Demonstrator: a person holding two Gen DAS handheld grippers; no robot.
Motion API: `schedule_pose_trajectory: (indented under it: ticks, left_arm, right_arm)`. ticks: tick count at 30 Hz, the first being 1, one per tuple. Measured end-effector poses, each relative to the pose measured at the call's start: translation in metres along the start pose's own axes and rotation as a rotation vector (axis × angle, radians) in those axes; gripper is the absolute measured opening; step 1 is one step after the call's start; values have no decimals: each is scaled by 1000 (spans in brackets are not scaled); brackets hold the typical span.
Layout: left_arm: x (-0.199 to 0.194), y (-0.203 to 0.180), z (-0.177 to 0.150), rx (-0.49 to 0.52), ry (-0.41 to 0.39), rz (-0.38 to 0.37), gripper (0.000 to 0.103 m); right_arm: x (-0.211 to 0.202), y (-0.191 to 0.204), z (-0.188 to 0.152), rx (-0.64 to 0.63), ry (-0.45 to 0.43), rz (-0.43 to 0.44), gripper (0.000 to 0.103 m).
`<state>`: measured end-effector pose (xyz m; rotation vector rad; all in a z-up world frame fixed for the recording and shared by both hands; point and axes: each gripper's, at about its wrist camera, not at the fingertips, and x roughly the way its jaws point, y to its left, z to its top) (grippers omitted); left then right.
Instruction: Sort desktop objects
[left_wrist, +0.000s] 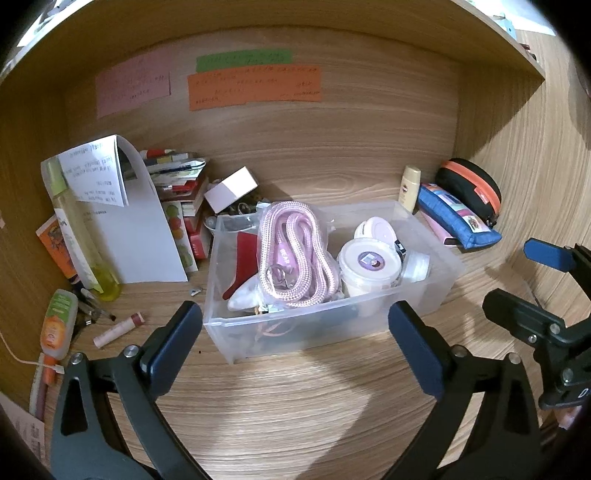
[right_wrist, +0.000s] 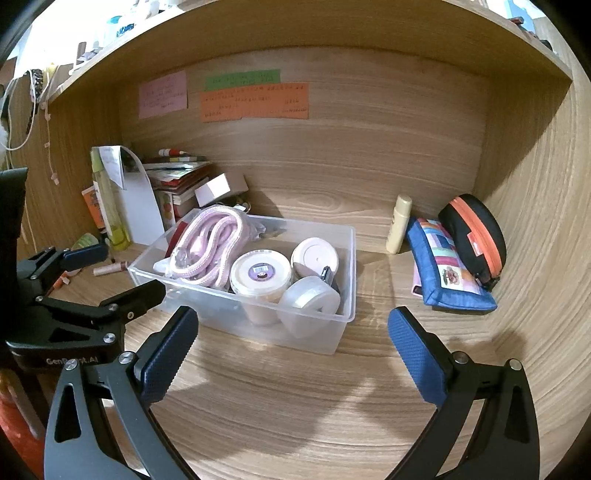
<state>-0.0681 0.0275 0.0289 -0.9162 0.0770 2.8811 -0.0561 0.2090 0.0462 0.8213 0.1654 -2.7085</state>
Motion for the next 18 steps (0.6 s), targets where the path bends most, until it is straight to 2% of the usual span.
schedule_pose_trajectory:
  ticks: [18]
  left_arm:
    - [-4,3,-1,-23,-13,-12,103]
  right_arm:
    - [-4,6,-2,-20,-1,-11,103]
